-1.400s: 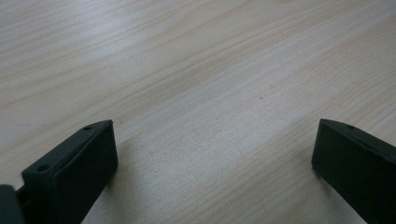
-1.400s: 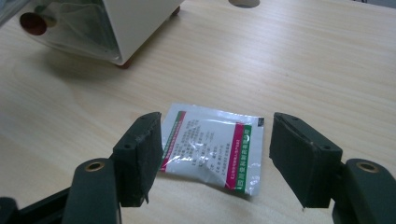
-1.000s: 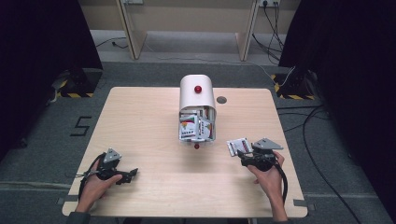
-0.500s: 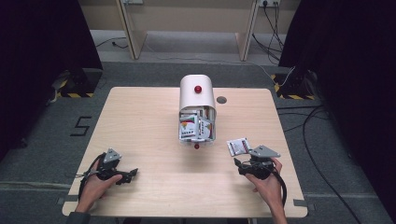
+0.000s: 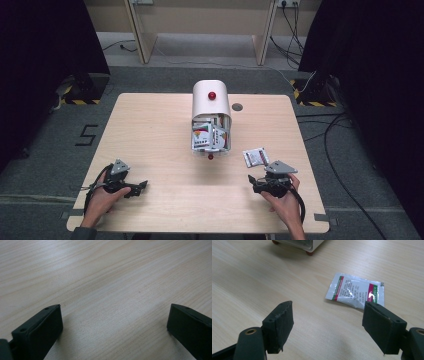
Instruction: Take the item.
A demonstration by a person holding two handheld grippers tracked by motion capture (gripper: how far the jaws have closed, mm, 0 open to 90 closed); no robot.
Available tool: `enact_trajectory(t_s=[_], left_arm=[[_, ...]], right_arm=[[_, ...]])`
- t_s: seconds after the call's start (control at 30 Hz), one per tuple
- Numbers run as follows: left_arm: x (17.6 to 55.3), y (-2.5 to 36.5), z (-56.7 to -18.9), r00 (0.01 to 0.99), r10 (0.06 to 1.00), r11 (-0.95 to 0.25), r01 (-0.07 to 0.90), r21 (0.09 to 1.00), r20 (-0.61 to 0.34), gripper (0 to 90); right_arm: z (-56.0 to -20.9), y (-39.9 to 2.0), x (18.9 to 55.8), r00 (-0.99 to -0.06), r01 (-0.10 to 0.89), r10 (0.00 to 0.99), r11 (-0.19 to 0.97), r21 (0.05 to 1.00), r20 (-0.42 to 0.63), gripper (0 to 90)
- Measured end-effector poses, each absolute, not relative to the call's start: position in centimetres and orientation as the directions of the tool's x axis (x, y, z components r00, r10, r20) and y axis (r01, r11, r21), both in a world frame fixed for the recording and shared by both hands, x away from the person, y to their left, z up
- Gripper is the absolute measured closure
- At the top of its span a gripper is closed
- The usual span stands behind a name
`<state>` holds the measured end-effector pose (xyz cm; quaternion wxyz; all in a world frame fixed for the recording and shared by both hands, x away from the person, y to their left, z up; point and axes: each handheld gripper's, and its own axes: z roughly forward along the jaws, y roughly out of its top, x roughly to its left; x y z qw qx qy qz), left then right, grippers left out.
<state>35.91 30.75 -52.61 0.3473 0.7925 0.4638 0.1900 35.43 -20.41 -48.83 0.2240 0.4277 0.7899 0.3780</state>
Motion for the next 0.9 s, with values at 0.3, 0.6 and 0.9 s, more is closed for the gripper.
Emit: enact_trajectory(t_s=[0.3,0.6,0.9], left_arm=[[35.9,30.7,-52.6,0.498,0.867,-0.329,0.603,0.727,-0.021,0.0],[35.9,30.7,-52.6,0.497,0.867,-0.328,0.603,0.727,-0.021,0.0],[35.9,30.7,-52.6,0.497,0.867,-0.328,0.603,0.727,-0.021,0.0]], right_arm=[[-49.7,-20.3,34.5,-0.537,0.517,0.843,0.360,0.777,-0.034,25.6],[-50.4,-20.5,33.7,-0.541,0.524,0.841,0.367,0.769,-0.032,25.6],[-50.4,-20.5,33.1,-0.521,0.530,0.853,0.338,0.778,-0.016,20.8]])
